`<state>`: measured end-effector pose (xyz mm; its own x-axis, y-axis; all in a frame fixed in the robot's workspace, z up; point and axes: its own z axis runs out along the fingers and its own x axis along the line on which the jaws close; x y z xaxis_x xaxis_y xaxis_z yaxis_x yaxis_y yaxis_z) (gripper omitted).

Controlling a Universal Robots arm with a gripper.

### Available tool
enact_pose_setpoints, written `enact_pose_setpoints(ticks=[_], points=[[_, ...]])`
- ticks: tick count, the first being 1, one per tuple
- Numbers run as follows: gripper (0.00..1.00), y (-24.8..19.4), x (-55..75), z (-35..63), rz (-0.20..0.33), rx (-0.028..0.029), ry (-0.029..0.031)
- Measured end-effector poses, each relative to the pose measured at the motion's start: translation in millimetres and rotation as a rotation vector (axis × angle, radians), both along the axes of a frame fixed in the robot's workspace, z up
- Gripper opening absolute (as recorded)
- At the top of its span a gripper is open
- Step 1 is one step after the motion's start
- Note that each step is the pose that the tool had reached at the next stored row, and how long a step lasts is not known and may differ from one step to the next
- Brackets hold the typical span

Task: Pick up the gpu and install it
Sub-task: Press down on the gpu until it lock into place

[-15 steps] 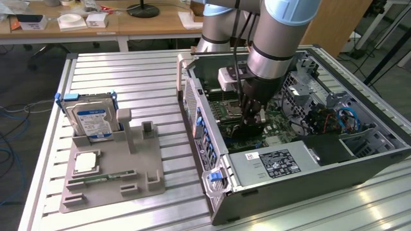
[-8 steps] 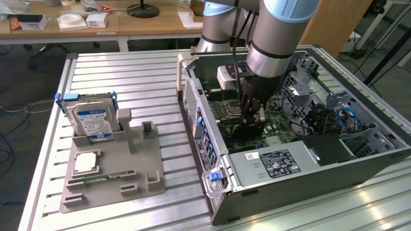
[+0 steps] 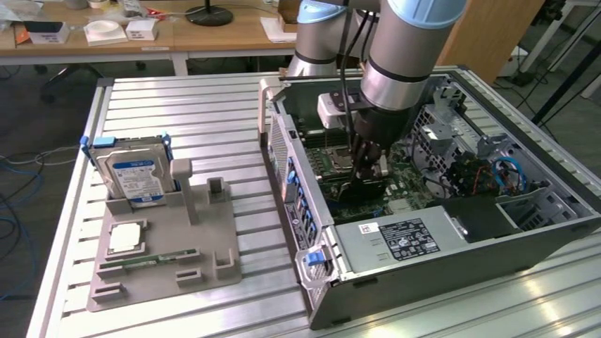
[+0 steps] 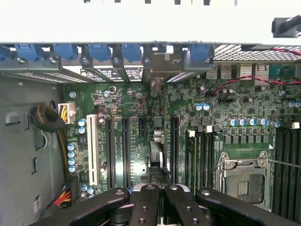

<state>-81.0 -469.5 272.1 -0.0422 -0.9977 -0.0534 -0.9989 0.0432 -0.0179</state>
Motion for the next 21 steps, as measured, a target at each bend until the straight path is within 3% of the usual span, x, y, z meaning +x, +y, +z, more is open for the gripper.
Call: enact_pose_setpoints(ticks=[21], points=[[0.11,0.0,-0.7,14.4,0.0,0.0003,-0.0001]])
